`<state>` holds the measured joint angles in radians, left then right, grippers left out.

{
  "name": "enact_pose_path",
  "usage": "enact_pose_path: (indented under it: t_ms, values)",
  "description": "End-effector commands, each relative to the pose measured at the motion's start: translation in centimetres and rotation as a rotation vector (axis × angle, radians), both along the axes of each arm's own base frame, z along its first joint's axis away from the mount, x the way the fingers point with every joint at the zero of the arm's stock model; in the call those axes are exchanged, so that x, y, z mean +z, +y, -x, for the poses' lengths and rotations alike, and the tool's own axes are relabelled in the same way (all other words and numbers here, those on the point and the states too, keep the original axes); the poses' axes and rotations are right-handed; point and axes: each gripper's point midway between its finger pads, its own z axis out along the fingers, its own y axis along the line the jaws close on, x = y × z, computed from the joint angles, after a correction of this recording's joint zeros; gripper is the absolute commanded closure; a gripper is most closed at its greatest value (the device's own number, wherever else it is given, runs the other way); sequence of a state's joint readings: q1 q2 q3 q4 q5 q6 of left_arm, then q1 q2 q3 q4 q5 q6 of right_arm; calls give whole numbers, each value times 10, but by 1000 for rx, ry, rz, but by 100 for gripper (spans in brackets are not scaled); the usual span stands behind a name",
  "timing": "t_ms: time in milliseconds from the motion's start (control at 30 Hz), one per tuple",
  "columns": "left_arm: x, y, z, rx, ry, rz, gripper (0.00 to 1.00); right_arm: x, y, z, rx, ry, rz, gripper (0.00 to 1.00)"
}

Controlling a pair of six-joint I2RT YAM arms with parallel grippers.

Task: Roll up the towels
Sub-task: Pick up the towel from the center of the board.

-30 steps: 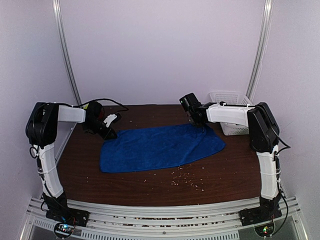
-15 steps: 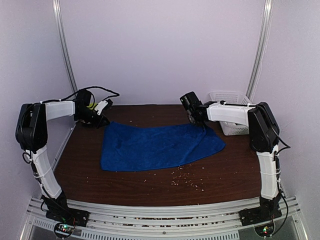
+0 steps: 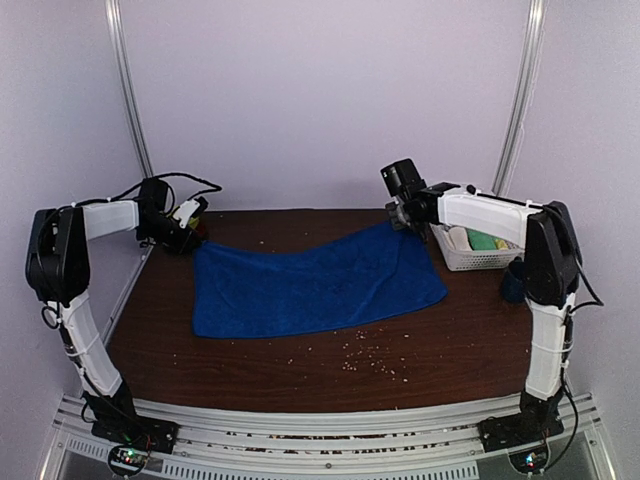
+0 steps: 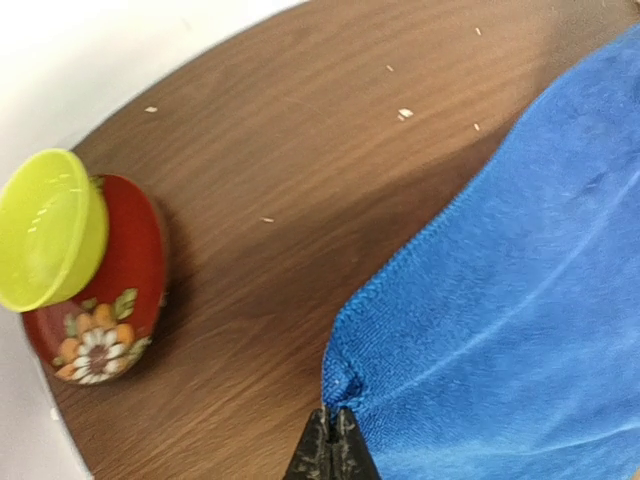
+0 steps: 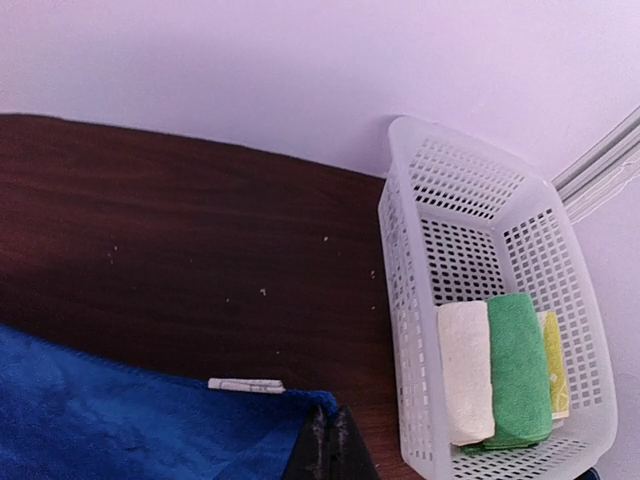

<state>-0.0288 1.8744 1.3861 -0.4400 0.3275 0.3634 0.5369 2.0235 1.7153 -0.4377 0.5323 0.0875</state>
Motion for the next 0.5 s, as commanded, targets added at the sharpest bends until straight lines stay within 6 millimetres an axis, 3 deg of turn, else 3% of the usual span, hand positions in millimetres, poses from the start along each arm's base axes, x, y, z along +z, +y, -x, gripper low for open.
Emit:
enact_pose_path:
  t_ms: [0,167,467]
  values:
    - [50,5,-1,-35,-112,50,100,34,-15,11,-10,-42,-74,100]
    - [68,-3,11,-107,-109,111,100,44,-18,23,17,-47,-141,100]
    - [84,2,30,-136,-126,125,100,51,-39,56,-15,-81,-177,100]
